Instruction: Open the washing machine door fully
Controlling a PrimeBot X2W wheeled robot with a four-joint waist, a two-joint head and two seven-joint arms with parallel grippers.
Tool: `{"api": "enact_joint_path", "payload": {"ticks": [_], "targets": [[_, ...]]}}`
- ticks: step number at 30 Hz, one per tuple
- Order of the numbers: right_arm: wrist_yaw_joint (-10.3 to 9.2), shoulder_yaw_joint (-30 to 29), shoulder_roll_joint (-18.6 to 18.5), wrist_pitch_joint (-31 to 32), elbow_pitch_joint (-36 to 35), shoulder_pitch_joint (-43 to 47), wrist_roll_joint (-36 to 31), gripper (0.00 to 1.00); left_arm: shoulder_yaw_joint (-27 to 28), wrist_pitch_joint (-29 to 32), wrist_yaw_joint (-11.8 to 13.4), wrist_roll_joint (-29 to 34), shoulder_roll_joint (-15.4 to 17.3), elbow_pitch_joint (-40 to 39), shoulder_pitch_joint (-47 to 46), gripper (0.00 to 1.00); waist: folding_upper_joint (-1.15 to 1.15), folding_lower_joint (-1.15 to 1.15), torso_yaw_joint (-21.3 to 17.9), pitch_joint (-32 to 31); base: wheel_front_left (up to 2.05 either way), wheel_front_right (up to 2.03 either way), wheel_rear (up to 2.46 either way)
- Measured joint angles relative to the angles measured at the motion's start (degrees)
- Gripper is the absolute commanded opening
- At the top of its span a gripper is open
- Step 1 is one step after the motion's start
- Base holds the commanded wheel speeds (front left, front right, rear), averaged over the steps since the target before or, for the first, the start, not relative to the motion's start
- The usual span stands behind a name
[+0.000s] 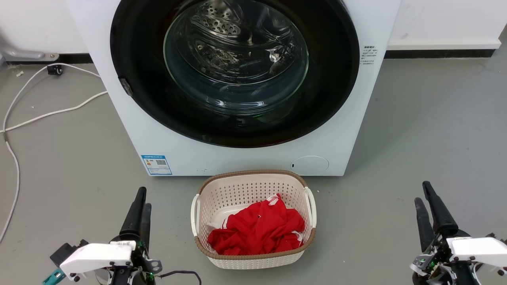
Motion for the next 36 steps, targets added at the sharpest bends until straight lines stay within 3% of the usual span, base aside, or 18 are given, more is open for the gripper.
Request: {"api": "enact_joint_path", "payload": {"ticks": [8,24,36], "targets": [[0.01,0.1,0.0,-2.0,-2.8,0.0,-8.8,1.00,0.1,-2.0,0.0,8.4,0.0,-3.1,-0.5,1.00,0.00,0.00,0.0,0.0,0.00,0.00,0.00],[0.01,2.8,0.0,-5.4,-7.8,1.4,-35.5,1.00,-2.1,-5.6,1.8,30.6,0.0,-7.2,-0.6,1.00,0.00,0.00,0.4,-0.2,0.00,0.00,0.00],[0.01,3.7,0.0,-6.6,-8.8,2.6,-48.5,1.00,-4.7,-7.9,2.7,44.2,0.1,-6.7,-0.6,1.00,0.00,0.00,0.6,-0.4,0.00,0.00,0.00]]}}
